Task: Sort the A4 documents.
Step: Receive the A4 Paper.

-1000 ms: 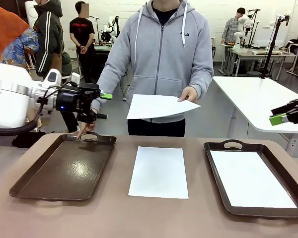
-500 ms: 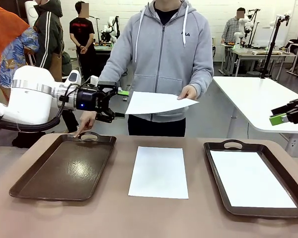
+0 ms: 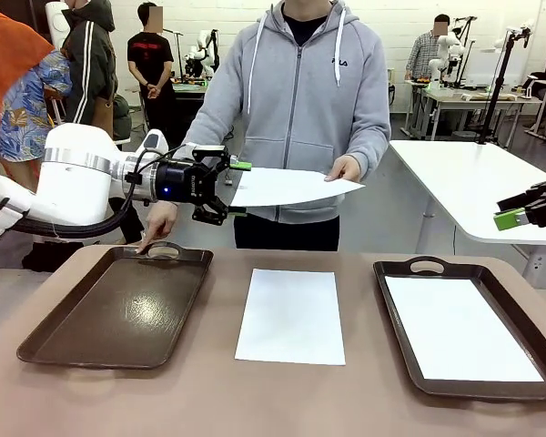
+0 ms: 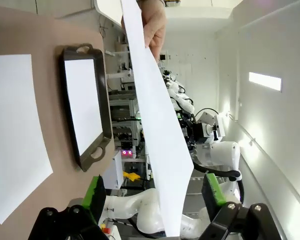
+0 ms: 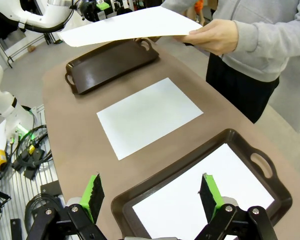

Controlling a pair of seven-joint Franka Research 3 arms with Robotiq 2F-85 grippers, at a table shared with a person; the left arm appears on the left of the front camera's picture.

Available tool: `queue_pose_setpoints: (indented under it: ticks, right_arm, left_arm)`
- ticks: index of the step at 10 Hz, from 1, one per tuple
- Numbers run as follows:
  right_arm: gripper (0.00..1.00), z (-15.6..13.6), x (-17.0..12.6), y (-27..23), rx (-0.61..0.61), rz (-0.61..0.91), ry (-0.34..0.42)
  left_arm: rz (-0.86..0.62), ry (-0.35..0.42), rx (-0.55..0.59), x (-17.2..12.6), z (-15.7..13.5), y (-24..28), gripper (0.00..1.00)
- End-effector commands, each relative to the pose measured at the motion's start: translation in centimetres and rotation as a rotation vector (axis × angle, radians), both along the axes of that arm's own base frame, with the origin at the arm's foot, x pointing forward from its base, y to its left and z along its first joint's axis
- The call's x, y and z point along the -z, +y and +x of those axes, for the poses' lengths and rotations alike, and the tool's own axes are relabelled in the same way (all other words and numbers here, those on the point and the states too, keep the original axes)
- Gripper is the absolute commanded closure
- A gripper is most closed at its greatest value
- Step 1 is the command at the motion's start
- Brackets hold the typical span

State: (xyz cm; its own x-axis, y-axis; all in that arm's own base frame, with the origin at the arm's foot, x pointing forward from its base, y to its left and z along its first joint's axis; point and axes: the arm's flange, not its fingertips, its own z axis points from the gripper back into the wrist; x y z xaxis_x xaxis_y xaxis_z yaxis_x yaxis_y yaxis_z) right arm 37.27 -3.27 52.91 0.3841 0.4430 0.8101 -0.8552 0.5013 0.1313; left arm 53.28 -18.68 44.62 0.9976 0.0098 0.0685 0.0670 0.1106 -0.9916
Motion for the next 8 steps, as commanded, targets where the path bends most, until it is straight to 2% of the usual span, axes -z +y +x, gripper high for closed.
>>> queue_pose_setpoints:
  ticks: [1,6,7,8]
  right_arm:
    - [0.00,0.0,0.0,0.0,0.000,0.002,0.001]
    - [0.00,0.0,0.0,0.0,0.000,0.002,0.001]
    - [0.00,0.0,0.0,0.0,0.000,0.002,0.001]
    - [0.00,0.0,0.0,0.0,0.000,0.002,0.001]
  left_arm:
    - [-0.045,0.047,0.027,-0.5,1.2,-0.6,0.00]
    - [-0.149,0.106,0.060,0.5,1.9,-1.7,0.00]
    - [-0.141,0.085,0.041,0.9,1.8,-1.5,0.20]
    - [-0.127,0.070,0.027,0.9,1.8,-1.3,0.20]
